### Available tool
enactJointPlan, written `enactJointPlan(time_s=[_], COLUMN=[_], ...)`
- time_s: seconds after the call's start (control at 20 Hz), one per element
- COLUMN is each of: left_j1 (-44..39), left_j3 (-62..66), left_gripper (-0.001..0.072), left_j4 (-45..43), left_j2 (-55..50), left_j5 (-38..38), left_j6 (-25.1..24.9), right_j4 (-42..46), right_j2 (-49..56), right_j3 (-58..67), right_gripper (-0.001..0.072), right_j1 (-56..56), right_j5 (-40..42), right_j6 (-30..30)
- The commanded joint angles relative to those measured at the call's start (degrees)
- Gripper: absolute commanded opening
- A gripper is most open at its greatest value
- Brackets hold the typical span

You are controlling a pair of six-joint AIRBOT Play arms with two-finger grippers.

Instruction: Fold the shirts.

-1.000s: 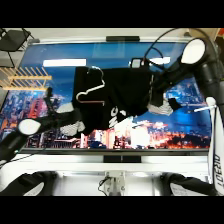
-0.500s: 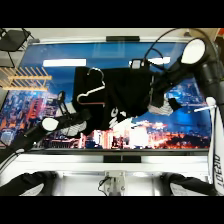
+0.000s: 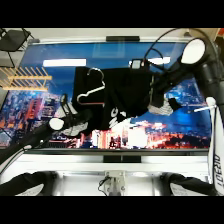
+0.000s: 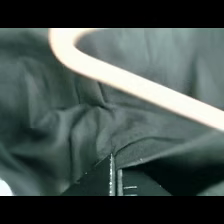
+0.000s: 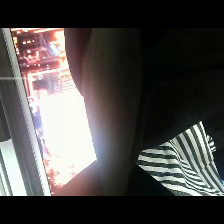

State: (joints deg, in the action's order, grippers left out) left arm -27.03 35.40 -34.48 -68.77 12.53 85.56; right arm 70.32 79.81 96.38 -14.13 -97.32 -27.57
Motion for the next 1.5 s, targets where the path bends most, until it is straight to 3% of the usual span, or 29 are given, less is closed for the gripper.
enactJointPlan(time_s=[0.0,0.2,0.3,0.45,0.6,0.75,0.9,1.1,1.3,1.45], left_j1=[5.4,20.1,23.4,24.5,24.5,22.4,16.7,10.6,10.4,9.7], left_j3=[0.0,0.2,1.4,3.9,9.7,19.8,33.2,51.4,66.0,67.8], left_gripper=[0.0056,0.0056,0.0056,0.0056,0.0057,0.0056,0.0056,0.0056,0.0056,0.0056], left_j4=[0.6,0.6,0.6,0.6,0.6,0.7,0.6,0.6,0.6,0.4], left_j2=[0.8,1.3,1.0,1.1,1.3,3.3,6.4,6.6,6.4,6.1], left_j5=[-1.5,6.3,9.0,9.3,13.7,21.1,21.4,20.2,14.2,19.1], left_j6=[-3.2,-5.8,-9.1,-9.9,-12.3,-16.7,-18.1,-19.1,-19.1,-16.3], right_j4=[0.5,-2.0,-4.2,-5.1,-4.1,-5.6,-8.9,-14.8,-15.2,-20.3], right_j2=[0.0,0.0,0.0,0.0,0.0,0.0,-1.0,-7.8,-14.2,-16.0], right_j3=[0.0,0.0,0.0,0.0,0.0,0.0,0.1,0.1,0.1,0.1], right_gripper=[0.0065,0.0064,0.0063,0.0063,0.0063,0.0062,0.0062,0.0061,0.0060,0.0060], right_j1=[0.0,0.0,0.0,0.0,0.0,0.0,0.0,0.0,0.0,0.0], right_j5=[0.0,0.3,0.7,1.1,1.6,2.0,6.4,21.6,23.4,27.4], right_j6=[-0.3,-1.3,-1.3,-1.4,-1.4,-5.6,-10.4,-15.1,-20.1,-20.7])
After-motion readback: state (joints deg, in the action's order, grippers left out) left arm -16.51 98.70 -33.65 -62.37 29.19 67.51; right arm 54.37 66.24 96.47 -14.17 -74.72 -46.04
